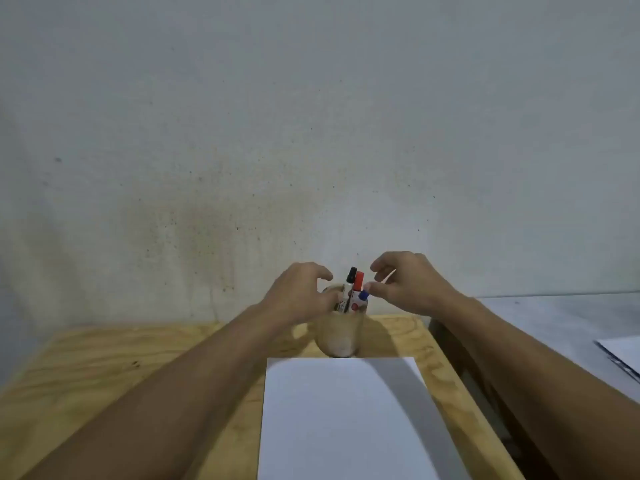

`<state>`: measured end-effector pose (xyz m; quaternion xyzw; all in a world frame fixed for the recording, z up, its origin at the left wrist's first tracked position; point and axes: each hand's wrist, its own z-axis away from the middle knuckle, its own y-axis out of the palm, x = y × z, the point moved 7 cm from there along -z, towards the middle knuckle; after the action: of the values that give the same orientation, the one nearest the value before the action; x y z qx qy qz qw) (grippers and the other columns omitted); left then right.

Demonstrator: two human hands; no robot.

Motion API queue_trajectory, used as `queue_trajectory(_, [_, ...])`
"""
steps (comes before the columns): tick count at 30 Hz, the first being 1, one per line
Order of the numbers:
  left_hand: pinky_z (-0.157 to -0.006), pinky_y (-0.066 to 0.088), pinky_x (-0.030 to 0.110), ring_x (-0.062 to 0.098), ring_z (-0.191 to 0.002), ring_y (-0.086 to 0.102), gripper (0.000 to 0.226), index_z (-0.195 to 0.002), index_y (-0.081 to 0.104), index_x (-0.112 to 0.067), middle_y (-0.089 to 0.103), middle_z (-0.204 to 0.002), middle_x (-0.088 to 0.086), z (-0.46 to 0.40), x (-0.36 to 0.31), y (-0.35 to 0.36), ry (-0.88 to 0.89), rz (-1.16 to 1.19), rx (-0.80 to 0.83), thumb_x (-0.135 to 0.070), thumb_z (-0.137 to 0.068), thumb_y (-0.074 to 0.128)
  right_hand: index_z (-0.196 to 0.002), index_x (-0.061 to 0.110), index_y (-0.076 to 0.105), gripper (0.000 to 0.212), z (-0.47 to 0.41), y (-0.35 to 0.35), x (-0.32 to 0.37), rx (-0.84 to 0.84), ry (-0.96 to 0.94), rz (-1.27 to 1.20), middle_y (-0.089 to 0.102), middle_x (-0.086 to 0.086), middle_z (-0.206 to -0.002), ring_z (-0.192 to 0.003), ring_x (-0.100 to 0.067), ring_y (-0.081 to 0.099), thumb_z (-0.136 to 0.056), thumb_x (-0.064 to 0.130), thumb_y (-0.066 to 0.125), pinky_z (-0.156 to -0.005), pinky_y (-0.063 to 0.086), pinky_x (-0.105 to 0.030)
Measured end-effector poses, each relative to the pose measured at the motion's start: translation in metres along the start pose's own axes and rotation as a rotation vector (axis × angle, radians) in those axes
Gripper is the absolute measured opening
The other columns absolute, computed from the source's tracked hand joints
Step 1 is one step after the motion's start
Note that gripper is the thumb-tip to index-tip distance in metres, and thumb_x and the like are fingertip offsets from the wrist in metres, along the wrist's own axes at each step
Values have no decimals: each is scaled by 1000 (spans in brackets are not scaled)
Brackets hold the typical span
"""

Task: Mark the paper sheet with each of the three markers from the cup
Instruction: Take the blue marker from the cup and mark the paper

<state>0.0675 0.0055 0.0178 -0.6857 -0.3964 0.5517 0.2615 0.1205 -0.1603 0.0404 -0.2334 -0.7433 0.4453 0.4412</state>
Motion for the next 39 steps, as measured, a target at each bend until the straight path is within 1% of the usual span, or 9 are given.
queue_trajectory(3, [-93,49,40,19,-109,56,46,-115,63,-16,63,-122,5,4,7,13,-55,64,23,-38,-76,71,-102,17,69,33,3,13,-2,3,73,-93,71,1,-92,-80,-11,63,-77,37,78,-63,45,-20])
queue_trajectory(7, [-74,56,45,18,-82,63,18,-86,70,-24,70,-83,-2,10,14,25,-67,191,10,-37,-74,70,-88,11,71,24,4,28,-1,16,127,-167,71,-5,-87,-77,-19,63,-73,26,83,-65,50,-29])
queue_trajectory(12, [-80,43,20,11,-106,57,42,-116,65,-21,65,-116,-6,18,18,27,-115,381,-59,-25,-75,75,-91,4,71,14,4,47,-12,80,216,-347,65,-12,-83,-73,-21,60,-80,10,77,-71,57,-38])
queue_trajectory(15, [-77,39,13,9,-106,55,43,-117,64,-21,64,-124,-1,19,20,28,-105,432,-68,-23,-75,75,-90,6,69,13,5,44,-12,-7,203,-394,69,-14,-92,-81,-23,62,-84,16,74,-78,56,-44])
queue_trajectory(23, [-88,44,29,15,-109,54,44,-122,60,-19,61,-129,2,20,20,29,-98,386,-64,-27,-80,71,-115,10,56,17,7,-16,26,-281,25,-597,71,-7,-103,-94,-16,69,-99,17,52,-84,55,-34])
queue_trajectory(27, [-104,36,34,19,-127,47,37,-121,61,-17,55,-136,1,19,16,10,-126,425,-157,-17,-85,66,-124,18,57,25,16,-22,42,-250,-44,-608,63,-3,-97,-75,-9,70,-103,19,44,-64,58,-19])
queue_trajectory(30, [-94,43,26,11,-108,59,27,-111,68,-17,67,-117,0,22,8,-19,-154,636,-223,-12,-84,66,-120,18,61,22,24,-16,44,-188,-60,-590,66,-6,-91,-63,-7,67,-99,19,54,-54,55,-16])
queue_trajectory(34, [-84,57,38,22,-92,70,26,-107,69,-9,72,-103,13,31,-3,-32,-114,1001,-129,-3,-82,67,-100,2,66,20,32,-1,44,-109,-32,-659,73,-9,-80,-60,-12,67,-91,20,67,-49,51,-20])
queue_trajectory(39, [-73,59,26,18,-79,70,20,-100,68,2,72,-90,15,43,3,-29,-107,1061,-152,5,-81,64,-88,-2,68,17,38,19,52,-14,-40,-738,71,-1,-61,-58,-17,64,-90,14,68,-46,45,-23])
